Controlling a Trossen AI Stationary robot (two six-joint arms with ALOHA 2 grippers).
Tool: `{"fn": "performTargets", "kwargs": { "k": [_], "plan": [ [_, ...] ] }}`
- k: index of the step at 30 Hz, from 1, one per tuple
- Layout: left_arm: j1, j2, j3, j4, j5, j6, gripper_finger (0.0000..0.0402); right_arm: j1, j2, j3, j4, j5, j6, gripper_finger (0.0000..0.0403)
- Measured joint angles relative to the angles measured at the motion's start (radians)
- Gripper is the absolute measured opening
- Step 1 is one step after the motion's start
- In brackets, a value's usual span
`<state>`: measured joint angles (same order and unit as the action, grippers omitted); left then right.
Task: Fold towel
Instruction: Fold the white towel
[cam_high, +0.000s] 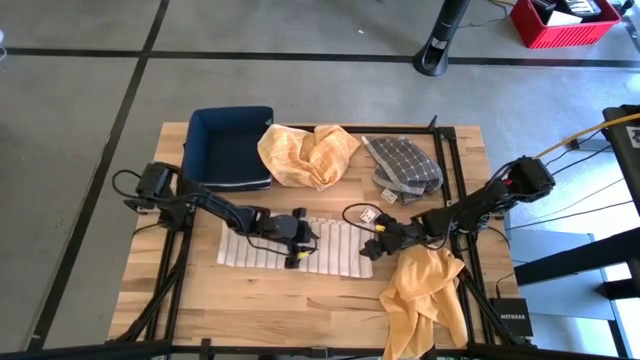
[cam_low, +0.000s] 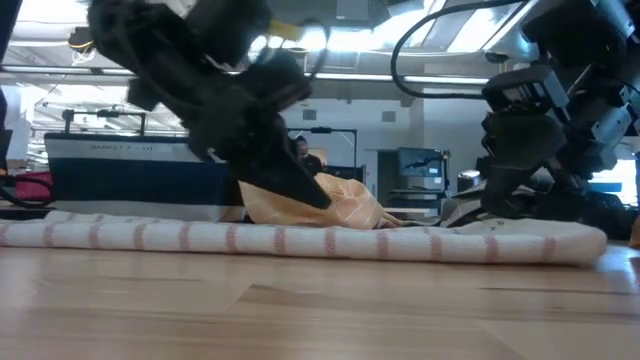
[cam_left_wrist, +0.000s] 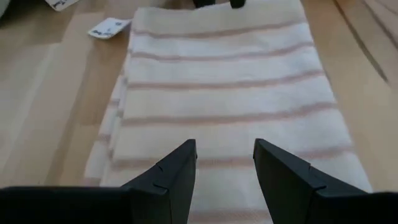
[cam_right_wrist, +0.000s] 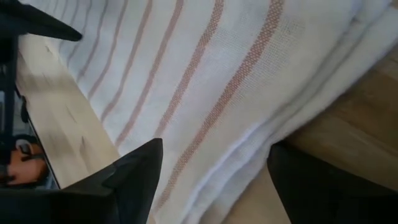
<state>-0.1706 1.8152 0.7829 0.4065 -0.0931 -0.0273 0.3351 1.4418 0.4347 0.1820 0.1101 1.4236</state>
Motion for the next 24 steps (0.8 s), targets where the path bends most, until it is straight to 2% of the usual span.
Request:
{"fn": "performTargets", "kwargs": {
  "k": [7, 12, 19, 24],
  "plan": [
    [0.013, 0.121, 0.076, -0.011, 0.032, 0.000, 0.0155, 0.000, 0.021, 0.000, 0.049, 0.011, 0.059, 0.0286],
    [0.016, 0.145, 0.094, -0.037, 0.034, 0.009, 0.0155, -0.001, 0.079, 0.005, 0.043, -0.003, 0.111, 0.0281],
    [0.016, 0.146, 0.096, -0.042, 0.033, 0.010, 0.0155, -0.002, 0.077, 0.002, 0.060, -0.008, 0.106, 0.0242],
    [0.016, 0.146, 0.100, -0.048, 0.032, 0.009, 0.0155, 0.001, 0.086, 0.006, 0.092, 0.063, 0.077, 0.0206]
  ]
}}
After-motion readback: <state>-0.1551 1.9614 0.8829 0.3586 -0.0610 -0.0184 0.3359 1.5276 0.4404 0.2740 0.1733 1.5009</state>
